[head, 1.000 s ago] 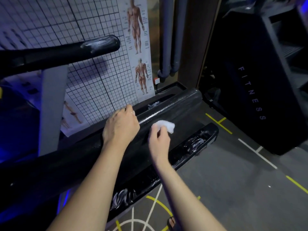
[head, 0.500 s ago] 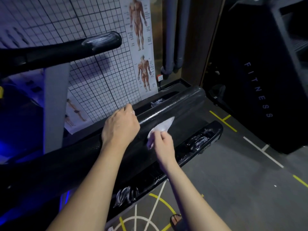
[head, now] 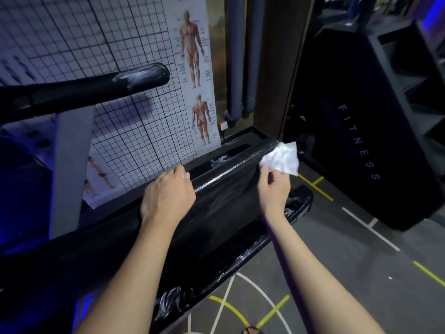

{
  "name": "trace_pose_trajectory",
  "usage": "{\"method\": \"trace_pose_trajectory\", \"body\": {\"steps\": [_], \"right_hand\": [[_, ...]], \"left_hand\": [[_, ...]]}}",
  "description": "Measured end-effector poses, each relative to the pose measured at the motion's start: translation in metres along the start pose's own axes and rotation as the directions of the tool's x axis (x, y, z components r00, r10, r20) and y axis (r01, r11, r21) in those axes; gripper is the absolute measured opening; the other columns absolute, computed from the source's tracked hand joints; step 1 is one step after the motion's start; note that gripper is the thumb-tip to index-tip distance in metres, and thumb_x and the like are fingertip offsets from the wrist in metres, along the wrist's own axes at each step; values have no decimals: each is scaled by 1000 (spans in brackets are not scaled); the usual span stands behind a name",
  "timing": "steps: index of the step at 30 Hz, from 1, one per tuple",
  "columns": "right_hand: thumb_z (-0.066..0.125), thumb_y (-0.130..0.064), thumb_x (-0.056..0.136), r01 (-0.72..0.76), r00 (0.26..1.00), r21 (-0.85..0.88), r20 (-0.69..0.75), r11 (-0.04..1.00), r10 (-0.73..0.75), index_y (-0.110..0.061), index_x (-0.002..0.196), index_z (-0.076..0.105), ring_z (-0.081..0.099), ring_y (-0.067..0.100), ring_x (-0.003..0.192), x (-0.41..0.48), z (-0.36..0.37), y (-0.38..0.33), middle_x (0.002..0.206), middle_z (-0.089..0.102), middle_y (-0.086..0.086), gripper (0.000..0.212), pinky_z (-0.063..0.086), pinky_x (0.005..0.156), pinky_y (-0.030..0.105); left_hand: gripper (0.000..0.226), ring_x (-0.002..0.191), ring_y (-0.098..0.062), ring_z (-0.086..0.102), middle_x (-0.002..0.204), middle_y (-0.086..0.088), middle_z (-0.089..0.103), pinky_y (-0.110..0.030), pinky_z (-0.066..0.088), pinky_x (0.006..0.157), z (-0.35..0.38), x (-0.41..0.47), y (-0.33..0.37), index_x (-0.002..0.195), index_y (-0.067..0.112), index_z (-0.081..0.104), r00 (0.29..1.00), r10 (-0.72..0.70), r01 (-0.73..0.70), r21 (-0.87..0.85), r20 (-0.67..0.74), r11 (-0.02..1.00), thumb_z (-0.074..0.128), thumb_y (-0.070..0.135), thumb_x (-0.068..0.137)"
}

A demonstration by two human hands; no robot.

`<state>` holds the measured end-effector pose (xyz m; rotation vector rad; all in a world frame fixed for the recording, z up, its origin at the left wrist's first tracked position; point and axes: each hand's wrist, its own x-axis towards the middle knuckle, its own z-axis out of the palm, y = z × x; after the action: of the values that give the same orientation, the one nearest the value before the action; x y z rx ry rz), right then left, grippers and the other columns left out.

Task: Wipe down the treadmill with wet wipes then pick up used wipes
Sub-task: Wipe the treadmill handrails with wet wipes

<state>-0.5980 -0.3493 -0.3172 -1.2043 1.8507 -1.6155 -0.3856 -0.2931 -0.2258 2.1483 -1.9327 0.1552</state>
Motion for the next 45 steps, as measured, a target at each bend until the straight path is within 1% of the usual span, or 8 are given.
{"method": "trace_pose_trajectory", "body": {"steps": [4, 8, 17, 20, 24, 29, 40, 45], "right_hand": [[51, -33, 101, 374, 923, -49, 120, 926, -366, -6, 85, 67, 47, 15, 69, -25, 2, -6, 71, 57, 3, 35, 40, 68, 31], [61, -27, 98, 749, 660, -132, 233, 650, -714, -10, 107, 74, 65, 27, 90, -34, 5, 1, 94, 72, 5, 23, 46, 90, 31], [53, -21, 105, 932, 273, 74, 500, 355, -822, -14, 129, 66, 63, 24, 112, 45, 2, -30, 132, 64, -2, 28, 43, 106, 35], [52, -14, 103, 925, 334, 13, 450, 380, -828, -12, 120, 70, 64, 23, 110, 66, -1, -19, 127, 67, -1, 25, 43, 109, 36], [48, -16, 103, 745, 653, -152, 364, 649, -664, -3, 98, 74, 67, 29, 109, 105, -8, 10, 113, 72, 10, 30, 32, 120, 43], [40, -27, 105, 417, 896, -226, 263, 880, -357, -11, 107, 71, 64, 29, 106, 113, -8, 3, 109, 72, 5, 35, 43, 92, 31], [51, -28, 103, 911, 329, -2, 603, 412, -726, 7, 141, 50, 40, 38, 141, -10, -8, 7, 146, 49, 22, 51, 33, 117, 50], [27, -31, 107, 761, 637, -305, 522, 573, -568, 8, 125, 52, 37, 41, 134, 40, -12, 19, 136, 41, 23, 49, 26, 118, 54]], "left_hand": [[31, 81, -17, 47, 104, -5, 66, -35, 34, 67, -1, 0, 1, 115, 15, 56, 1000, -8, 8, 8, 12, 1000, 30, 31, 110], [32, 84, -18, 54, 107, -4, 68, -35, 36, 68, 2, 2, 0, 119, 15, 56, 1000, 2, -2, 11, 9, 1000, 29, 31, 109], [24, 77, -15, 48, 93, 1, 64, -33, 36, 66, 3, 3, 0, 103, 20, 51, 1000, -19, 19, 8, -13, 1000, 30, 30, 108], [24, 76, -14, 49, 92, 2, 63, -32, 36, 65, 3, 2, -1, 103, 20, 51, 1000, -13, 13, 9, -26, 1000, 29, 30, 108], [25, 77, -14, 50, 94, 2, 65, -32, 38, 65, 4, 2, -1, 104, 20, 52, 999, -16, 16, 10, -28, 1000, 29, 29, 108], [26, 79, -14, 47, 98, 0, 67, -34, 39, 67, 2, 3, 0, 108, 19, 54, 999, -25, 26, 14, -24, 1000, 30, 28, 109], [26, 75, -17, 51, 96, -1, 66, -34, 38, 64, 3, 1, 2, 109, 19, 53, 999, -39, 39, 20, -12, 999, 29, 30, 109], [26, 72, -19, 50, 93, -1, 66, -34, 37, 63, 4, 1, 1, 109, 19, 51, 999, -49, 50, 25, -11, 998, 28, 31, 109]]}}
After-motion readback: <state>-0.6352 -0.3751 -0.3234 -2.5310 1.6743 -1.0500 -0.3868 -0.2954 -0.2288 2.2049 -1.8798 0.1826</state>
